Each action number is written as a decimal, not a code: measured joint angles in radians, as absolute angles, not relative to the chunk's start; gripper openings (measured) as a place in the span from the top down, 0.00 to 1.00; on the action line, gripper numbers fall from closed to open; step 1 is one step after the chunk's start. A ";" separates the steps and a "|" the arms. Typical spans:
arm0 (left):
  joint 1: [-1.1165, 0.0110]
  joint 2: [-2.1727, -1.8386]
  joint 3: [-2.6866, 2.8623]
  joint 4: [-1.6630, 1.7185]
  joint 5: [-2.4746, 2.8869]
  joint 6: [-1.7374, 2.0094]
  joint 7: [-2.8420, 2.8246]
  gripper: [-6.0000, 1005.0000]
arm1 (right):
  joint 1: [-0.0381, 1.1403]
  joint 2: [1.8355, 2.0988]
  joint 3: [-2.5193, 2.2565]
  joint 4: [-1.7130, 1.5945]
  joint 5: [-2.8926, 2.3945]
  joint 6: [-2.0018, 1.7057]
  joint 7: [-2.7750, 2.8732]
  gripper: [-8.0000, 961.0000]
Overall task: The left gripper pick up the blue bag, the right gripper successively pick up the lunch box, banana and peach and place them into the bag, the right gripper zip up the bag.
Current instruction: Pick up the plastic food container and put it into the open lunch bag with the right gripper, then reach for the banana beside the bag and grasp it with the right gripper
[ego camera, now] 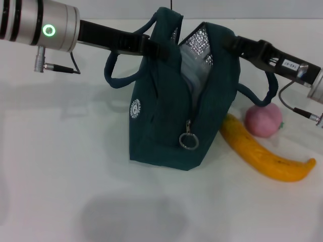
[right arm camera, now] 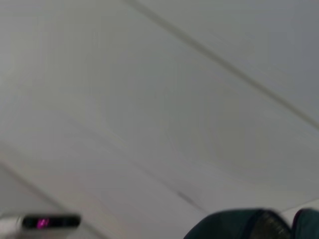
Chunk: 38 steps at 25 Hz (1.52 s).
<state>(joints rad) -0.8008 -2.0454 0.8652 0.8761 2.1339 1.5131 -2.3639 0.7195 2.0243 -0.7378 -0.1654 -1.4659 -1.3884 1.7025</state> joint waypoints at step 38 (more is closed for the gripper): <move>-0.737 -2.028 0.857 0.883 2.128 1.511 -2.364 0.95 | 0.504 2.013 -1.179 -1.521 -2.240 -1.828 2.453 0.42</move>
<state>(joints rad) -0.7373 -2.0278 0.8575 0.8828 2.1284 1.5113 -2.3639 0.5044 2.0129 -1.1786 -1.5207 -2.2403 -1.8280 2.4532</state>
